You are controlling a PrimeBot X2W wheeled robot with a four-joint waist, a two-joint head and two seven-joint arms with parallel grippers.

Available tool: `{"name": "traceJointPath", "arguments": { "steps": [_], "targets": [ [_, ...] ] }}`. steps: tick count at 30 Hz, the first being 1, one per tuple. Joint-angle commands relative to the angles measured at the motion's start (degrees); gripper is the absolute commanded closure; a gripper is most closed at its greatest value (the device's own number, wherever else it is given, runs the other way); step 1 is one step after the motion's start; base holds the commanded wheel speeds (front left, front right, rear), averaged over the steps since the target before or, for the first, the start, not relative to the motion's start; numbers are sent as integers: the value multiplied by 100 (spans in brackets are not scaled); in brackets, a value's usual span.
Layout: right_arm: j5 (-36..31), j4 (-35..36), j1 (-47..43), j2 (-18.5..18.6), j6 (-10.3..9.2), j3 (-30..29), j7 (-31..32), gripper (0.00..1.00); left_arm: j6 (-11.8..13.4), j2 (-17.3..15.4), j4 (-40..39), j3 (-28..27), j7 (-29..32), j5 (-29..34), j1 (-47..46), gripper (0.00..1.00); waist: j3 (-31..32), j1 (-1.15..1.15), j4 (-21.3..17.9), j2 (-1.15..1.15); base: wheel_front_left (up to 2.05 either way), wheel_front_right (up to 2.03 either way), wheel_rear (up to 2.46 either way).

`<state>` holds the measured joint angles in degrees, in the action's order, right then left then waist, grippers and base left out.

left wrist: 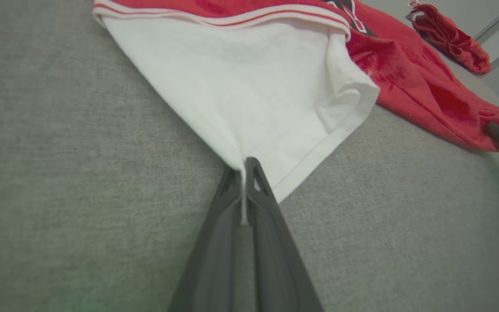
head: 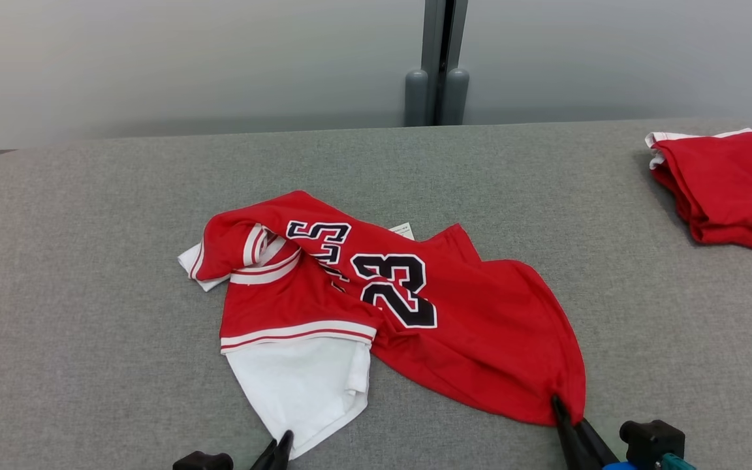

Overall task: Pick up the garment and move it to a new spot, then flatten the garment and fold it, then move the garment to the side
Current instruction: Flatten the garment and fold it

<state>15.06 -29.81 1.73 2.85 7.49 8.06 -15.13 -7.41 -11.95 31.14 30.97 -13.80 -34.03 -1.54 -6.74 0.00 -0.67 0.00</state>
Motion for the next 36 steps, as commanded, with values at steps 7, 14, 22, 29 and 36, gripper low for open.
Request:
{"name": "traceJointPath", "arguments": {
  "steps": [7,14,22,29,36],
  "targets": [
    [68,441,51,30,1,16,-2,100,-6,-311,-596,-190,-121,-191,134,100,-12,0,-11,0,0,0,0],
    [163,1024,493,180,1,116,-2,100,186,-248,-973,-528,-135,-114,-778,100,-191,0,-13,0,0,0,0],
    [392,1225,1998,360,1,355,-2,100,108,-415,-895,-848,-133,-12,-2489,100,-685,0,-123,0,0,0,0],
    [803,921,3809,513,1,555,-2,100,63,-672,-802,-1049,82,7,-4050,100,-1129,0,-265,0,0,0,0],
    [1444,-2,5672,586,1,559,17,100,18,-872,-429,-1160,307,-75,-5603,100,-1458,0,-391,0,0,0,0]
  ]
}}
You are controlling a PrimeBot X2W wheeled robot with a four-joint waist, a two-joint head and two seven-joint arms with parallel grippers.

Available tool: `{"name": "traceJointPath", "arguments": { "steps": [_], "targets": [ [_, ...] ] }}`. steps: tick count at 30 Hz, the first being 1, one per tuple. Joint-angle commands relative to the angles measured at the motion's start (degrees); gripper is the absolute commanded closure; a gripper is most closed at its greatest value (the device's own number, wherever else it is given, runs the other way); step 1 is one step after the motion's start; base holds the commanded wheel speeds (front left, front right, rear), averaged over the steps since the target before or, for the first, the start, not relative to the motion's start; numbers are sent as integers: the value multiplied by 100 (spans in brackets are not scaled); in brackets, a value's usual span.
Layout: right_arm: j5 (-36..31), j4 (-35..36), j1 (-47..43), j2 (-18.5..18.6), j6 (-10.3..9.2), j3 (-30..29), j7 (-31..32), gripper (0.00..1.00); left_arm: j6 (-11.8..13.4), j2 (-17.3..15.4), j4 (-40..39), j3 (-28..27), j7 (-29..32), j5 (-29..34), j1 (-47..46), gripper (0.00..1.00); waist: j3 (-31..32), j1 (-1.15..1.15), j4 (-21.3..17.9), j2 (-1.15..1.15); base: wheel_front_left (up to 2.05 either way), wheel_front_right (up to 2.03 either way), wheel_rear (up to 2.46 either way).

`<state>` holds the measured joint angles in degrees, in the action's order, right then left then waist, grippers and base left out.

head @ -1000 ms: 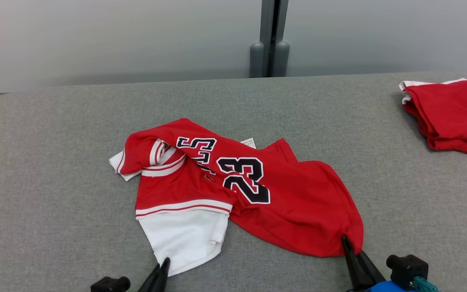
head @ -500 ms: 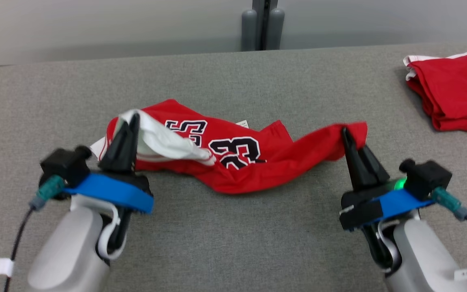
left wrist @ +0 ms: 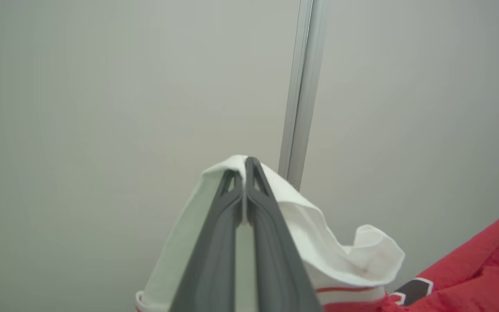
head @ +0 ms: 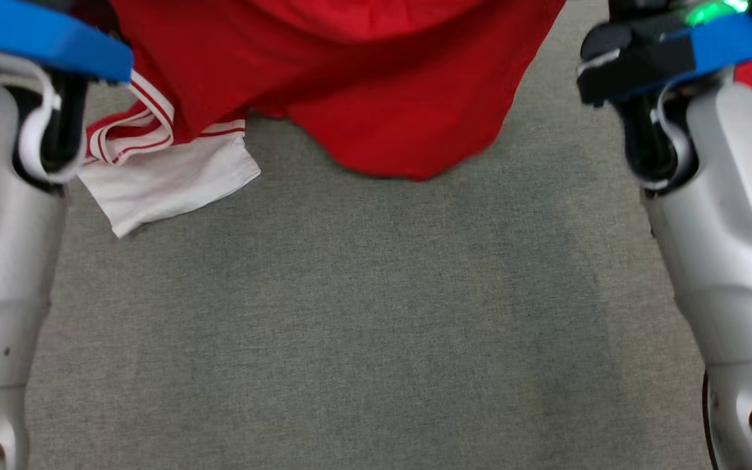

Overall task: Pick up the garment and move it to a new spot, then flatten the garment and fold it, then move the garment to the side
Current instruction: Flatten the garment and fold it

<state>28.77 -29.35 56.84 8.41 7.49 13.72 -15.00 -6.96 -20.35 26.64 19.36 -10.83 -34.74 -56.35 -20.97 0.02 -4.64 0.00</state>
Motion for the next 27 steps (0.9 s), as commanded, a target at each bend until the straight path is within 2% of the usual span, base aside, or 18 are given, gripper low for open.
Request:
{"name": "traceJointPath", "arguments": {
  "steps": [1,7,8,9,15,20,27],
  "targets": [
    [195,-221,438,13,1,-32,14,100,-25,-49,92,-8,38,-11,-338,100,-75,-2,-10,0,0,0,0],
    [744,-1287,1938,22,1,-201,61,100,-54,31,588,19,105,-100,-1599,100,-212,-2,-67,0,0,0,0],
    [744,-1287,1938,22,1,-201,61,100,-54,31,588,19,105,-100,-1599,100,-212,-2,-67,0,0,0,0],
    [835,-1607,2345,70,1,-257,44,100,-60,94,772,52,81,-152,-1961,100,-214,-2,-72,0,0,0,0],
    [917,-2102,2945,158,1,-272,4,100,-70,269,1050,174,-50,-272,-2653,100,-160,-2,-71,0,0,0,0],
    [1073,-2119,2877,179,1,-102,-20,100,-50,230,1048,413,-165,-490,-2665,100,-271,-2,-56,0,0,0,0],
    [1166,-1502,1868,279,1,182,-26,100,-51,76,823,627,-368,-764,-1788,100,-361,-2,63,0,0,0,0]
  ]
}}
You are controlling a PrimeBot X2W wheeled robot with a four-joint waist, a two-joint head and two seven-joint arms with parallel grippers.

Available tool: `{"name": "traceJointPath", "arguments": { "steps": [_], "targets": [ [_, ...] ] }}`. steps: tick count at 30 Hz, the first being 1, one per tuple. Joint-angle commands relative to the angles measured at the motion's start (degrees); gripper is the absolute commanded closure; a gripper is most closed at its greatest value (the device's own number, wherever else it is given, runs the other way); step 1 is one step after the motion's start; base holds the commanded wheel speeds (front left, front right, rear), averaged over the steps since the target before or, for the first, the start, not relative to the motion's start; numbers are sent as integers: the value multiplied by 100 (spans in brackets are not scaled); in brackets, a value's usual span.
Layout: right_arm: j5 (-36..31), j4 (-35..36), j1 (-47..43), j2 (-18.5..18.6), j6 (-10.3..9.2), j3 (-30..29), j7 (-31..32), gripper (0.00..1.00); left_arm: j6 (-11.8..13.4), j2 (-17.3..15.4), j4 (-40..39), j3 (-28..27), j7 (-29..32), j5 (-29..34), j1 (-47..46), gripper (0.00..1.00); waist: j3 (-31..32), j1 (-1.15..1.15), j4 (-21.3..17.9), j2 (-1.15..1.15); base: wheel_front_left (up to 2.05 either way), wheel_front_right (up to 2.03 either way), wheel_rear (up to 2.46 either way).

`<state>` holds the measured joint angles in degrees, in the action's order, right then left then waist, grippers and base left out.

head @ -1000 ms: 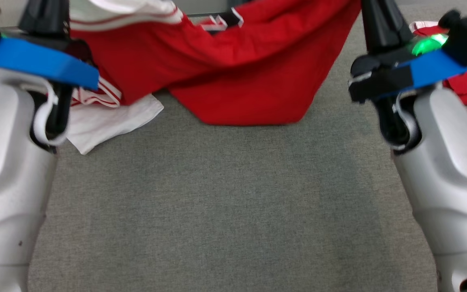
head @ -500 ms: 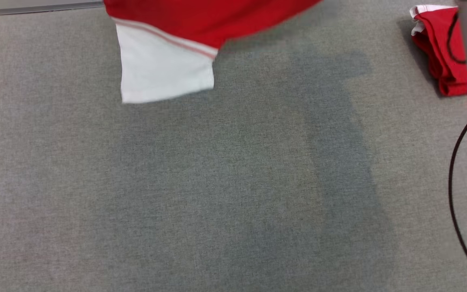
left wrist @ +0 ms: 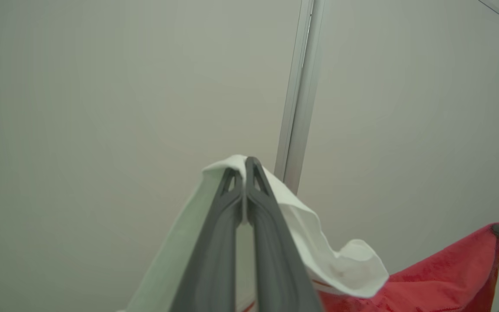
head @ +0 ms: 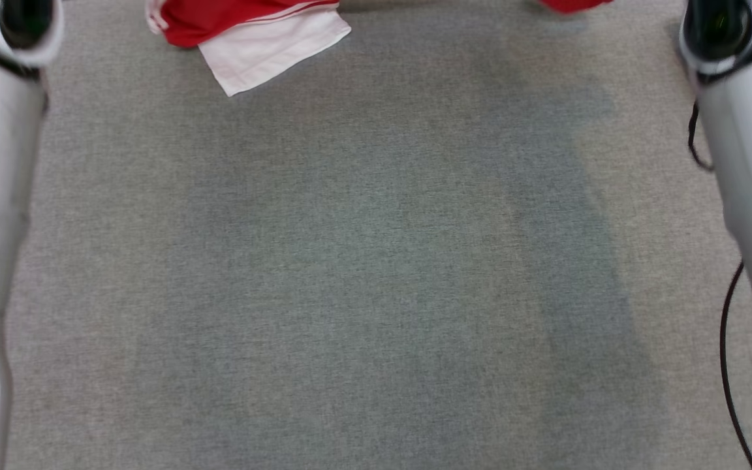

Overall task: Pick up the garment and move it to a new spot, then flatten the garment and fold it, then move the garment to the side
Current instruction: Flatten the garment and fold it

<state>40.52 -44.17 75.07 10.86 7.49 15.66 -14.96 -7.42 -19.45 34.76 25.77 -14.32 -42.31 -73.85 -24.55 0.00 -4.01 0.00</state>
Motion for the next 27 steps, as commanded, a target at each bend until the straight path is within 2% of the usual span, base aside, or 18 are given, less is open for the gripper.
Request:
{"name": "traceJointPath", "arguments": {
  "steps": [1,6,14,19,27],
  "targets": [
    [-12,106,-172,81,1,3,-30,100,-5,-14,-60,-24,-48,-45,168,100,1,0,30,0,0,0,0],
    [50,751,-1415,132,1,65,-31,100,4,-81,-553,-303,-90,-86,1387,100,155,0,104,0,0,0,0],
    [216,1519,-3371,221,1,136,-31,100,201,147,-1678,-902,-91,231,3887,100,541,0,161,0,0,0,0],
    [319,1736,-4394,241,1,176,-32,100,224,333,-2029,-1000,-93,355,5078,100,825,0,212,0,0,0,0],
    [453,1851,-5689,311,1,72,-32,100,310,620,-2189,-969,-92,431,6403,100,1236,0,286,0,0,0,0]
  ]
}}
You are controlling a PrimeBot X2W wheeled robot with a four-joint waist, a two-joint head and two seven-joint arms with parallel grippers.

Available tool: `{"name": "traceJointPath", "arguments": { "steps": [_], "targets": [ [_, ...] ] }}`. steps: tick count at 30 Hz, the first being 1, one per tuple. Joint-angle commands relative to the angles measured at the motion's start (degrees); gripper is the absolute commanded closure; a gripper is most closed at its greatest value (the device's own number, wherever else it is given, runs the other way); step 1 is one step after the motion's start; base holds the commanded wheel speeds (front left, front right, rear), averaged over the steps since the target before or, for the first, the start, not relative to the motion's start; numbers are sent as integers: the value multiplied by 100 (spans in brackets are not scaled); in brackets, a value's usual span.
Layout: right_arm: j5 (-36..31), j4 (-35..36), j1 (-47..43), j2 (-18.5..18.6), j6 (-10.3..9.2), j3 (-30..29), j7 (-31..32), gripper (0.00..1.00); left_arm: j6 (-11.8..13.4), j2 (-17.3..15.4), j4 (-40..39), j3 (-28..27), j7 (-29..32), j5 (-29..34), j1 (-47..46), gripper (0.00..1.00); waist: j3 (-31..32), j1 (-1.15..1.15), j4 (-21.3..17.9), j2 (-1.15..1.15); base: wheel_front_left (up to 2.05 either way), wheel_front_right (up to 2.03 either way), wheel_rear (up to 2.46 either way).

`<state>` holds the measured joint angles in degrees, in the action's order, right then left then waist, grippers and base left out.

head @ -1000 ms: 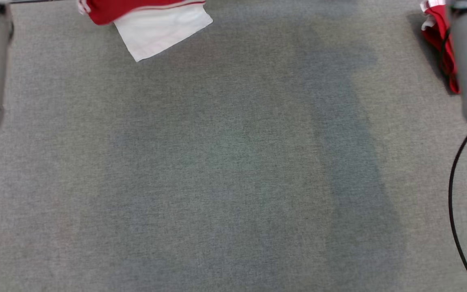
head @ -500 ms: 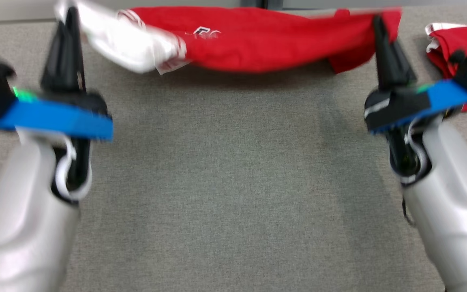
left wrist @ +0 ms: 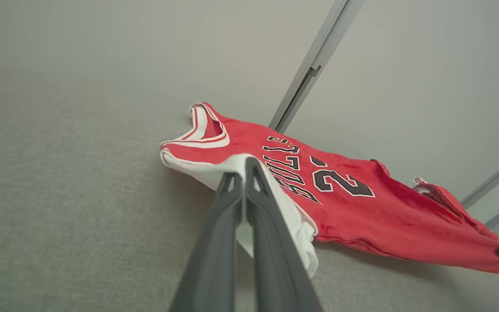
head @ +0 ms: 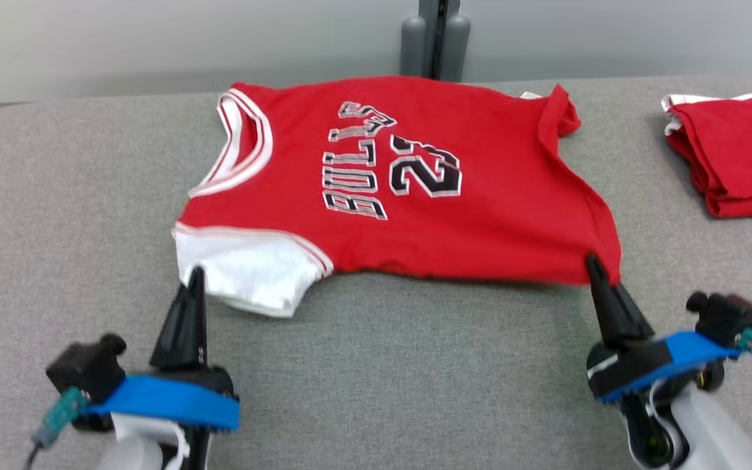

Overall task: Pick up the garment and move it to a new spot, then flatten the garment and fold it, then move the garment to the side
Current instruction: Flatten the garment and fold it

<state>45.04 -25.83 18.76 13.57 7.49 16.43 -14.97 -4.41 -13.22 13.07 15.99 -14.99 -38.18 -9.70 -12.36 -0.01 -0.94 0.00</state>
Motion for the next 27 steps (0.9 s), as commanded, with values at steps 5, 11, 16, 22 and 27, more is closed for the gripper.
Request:
{"name": "traceJointPath", "arguments": {
  "steps": [5,11,16,22,27],
  "targets": [
    [46,79,-651,71,1,-108,-31,100,75,34,-132,-52,-26,28,629,100,203,1,5,0,0,0,0],
    [-55,252,-1300,77,1,-233,53,100,210,94,-417,-17,-26,-21,1329,100,446,1,62,0,0,0,0],
    [-164,540,-1908,72,1,-467,267,100,363,80,-730,69,78,-25,1802,100,624,1,145,0,0,0,0],
    [-451,1028,-2469,1,1,-806,662,100,493,52,-1096,206,218,24,2157,100,698,1,181,0,0,0,0],
    [-674,1384,-2609,-214,1,-1064,957,100,515,25,-1219,238,260,69,2057,100,670,1,160,0,0,0,0]
  ]
}}
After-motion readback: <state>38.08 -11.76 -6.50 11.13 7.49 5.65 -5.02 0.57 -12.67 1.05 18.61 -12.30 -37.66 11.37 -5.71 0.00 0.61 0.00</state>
